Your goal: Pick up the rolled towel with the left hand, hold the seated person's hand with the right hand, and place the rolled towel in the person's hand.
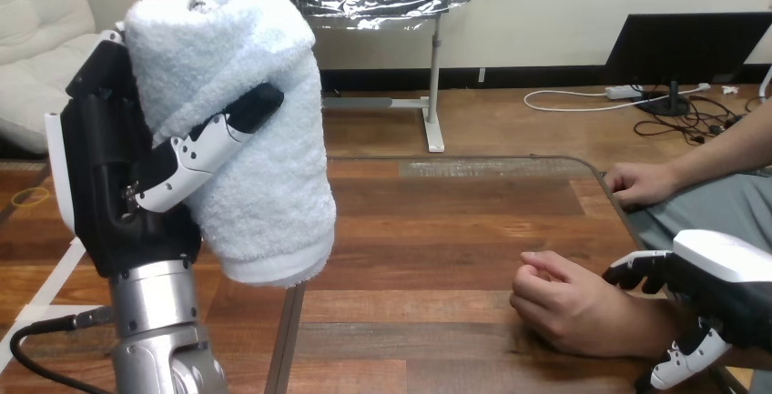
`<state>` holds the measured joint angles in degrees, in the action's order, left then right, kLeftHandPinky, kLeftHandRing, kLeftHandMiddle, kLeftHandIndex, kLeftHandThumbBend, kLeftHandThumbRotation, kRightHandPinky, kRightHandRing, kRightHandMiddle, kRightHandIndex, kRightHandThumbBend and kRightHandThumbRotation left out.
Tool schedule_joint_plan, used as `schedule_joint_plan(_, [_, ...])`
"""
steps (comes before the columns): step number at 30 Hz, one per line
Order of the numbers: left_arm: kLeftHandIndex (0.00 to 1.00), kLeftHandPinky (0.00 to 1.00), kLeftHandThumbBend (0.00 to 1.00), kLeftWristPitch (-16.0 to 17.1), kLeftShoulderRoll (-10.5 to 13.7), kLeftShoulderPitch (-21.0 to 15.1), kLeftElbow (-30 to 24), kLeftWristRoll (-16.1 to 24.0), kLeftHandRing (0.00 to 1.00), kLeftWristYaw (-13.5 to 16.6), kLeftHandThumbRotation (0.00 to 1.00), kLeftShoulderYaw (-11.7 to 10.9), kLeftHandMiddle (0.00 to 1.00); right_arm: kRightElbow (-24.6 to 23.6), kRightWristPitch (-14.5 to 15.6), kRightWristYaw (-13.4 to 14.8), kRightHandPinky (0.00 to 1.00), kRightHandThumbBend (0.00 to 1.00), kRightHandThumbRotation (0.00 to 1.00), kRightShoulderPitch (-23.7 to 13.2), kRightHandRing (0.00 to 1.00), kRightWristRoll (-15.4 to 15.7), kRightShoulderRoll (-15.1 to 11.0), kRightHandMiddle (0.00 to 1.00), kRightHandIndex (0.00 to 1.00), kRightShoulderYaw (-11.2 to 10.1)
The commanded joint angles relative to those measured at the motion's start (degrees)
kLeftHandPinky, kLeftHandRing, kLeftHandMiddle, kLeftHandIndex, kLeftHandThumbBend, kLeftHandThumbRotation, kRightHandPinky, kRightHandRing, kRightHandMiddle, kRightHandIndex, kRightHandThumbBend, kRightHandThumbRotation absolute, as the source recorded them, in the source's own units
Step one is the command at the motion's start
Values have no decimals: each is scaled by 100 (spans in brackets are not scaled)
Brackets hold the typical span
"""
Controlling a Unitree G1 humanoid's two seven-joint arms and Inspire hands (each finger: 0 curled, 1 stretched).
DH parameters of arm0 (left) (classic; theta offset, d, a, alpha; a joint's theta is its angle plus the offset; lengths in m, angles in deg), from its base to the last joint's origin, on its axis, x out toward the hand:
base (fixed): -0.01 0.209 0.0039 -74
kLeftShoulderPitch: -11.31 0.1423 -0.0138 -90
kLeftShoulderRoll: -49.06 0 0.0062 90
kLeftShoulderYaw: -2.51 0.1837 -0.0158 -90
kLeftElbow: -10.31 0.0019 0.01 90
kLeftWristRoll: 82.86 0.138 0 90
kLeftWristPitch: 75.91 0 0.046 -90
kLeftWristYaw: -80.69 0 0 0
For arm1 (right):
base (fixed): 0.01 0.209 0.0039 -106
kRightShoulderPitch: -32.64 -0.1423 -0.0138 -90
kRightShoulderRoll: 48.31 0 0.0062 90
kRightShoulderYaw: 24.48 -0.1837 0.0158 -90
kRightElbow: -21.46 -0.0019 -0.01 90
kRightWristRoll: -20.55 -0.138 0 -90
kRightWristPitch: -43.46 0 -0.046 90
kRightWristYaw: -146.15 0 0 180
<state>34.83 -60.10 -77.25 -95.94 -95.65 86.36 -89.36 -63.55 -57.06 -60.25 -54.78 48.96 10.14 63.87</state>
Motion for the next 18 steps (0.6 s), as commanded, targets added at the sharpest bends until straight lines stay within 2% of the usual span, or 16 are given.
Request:
schedule_joint_plan(1, [38, 20, 59, 89, -93, -301, -26, 40, 27, -47, 0, -54, 34, 102, 105, 92, 73, 100, 8, -315, 80, 60, 67, 81, 80, 150])
schedule_joint_plan(18, [38, 19, 59, 105, -109, -320, -7, 24, 27, -59, 0, -80, 34, 484, 298, 311, 64, 94, 10, -483, 80, 327, 85, 80, 80, 444])
